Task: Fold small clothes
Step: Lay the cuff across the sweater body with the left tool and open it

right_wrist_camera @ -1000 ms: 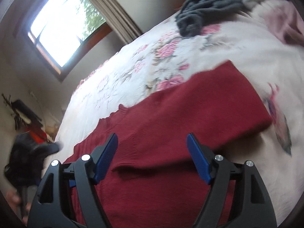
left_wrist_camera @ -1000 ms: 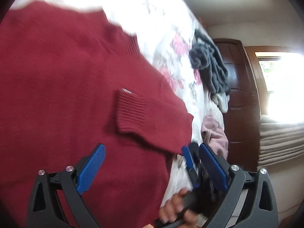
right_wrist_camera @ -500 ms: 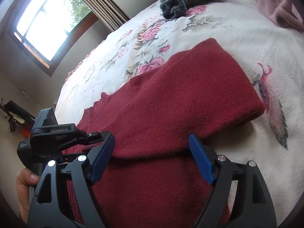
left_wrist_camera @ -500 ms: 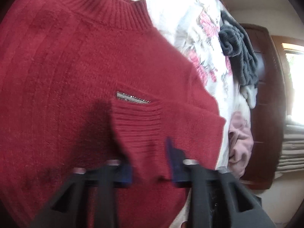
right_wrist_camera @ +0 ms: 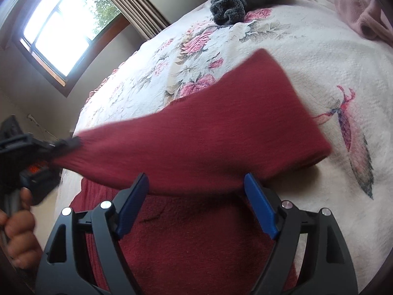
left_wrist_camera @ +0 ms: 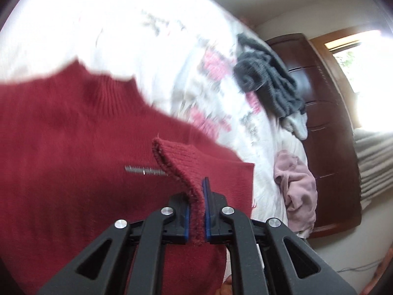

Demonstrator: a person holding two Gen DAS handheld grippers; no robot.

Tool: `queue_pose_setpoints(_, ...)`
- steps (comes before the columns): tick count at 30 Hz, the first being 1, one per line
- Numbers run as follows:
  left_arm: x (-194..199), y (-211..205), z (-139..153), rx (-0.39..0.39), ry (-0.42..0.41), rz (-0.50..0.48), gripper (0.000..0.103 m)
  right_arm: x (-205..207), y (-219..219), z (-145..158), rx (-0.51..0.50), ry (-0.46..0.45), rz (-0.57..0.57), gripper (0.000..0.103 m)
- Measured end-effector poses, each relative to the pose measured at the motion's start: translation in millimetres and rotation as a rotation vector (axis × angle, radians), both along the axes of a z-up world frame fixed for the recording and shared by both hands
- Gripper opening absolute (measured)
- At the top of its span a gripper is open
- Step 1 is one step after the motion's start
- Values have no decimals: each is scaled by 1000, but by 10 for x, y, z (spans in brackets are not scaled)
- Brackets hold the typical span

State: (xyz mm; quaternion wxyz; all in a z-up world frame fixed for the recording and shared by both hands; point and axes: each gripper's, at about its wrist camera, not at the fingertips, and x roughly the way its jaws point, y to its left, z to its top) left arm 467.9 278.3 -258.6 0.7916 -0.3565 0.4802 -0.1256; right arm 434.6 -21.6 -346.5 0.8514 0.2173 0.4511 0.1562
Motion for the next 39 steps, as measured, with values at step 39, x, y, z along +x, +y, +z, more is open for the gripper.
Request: queue_pose_setpoints(39,-884,1882,-761,154,156,353,8,-6,87,-74,-73,4,1,81)
